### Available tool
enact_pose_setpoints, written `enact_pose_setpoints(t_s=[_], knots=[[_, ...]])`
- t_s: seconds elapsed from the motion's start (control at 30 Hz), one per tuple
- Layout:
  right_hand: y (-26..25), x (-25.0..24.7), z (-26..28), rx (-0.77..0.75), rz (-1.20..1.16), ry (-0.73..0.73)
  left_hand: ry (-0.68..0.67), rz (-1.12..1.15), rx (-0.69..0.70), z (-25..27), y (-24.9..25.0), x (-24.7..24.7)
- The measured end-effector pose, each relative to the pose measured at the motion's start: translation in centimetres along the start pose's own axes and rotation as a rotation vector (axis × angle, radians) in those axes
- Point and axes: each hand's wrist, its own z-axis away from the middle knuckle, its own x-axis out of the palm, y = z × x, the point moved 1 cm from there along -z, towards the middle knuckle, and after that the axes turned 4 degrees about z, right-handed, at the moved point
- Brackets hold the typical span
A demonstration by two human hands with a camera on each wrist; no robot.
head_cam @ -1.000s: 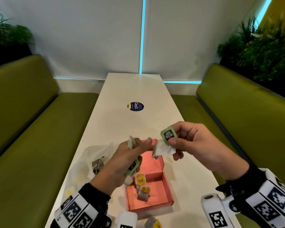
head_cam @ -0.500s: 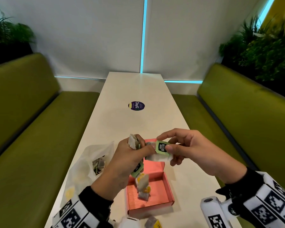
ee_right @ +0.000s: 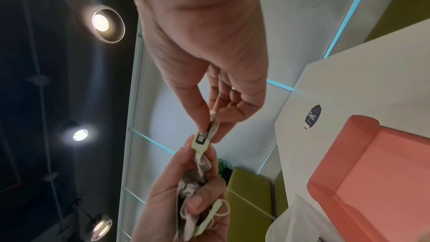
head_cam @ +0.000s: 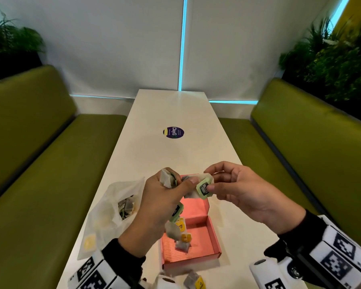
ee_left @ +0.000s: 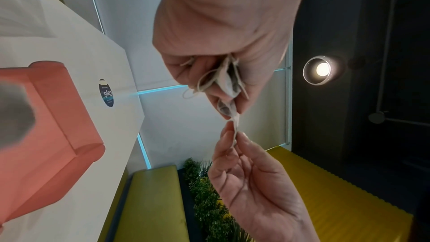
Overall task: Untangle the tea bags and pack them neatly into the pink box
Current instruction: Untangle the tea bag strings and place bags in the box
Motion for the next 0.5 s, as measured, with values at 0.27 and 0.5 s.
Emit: enact_pose_setpoints(t_s=[0.27, 0.5], knots=[[0.0, 0.7, 0.1, 0.026, -0.020, 0.025, 0.017, 0.002, 0.038, 0.2, 0.2, 0.1], [-0.7, 0.3, 0.2, 0.012, -0.017, 0.072, 0.019, -0.068, 0.301, 0.3, -0.5, -0.9]])
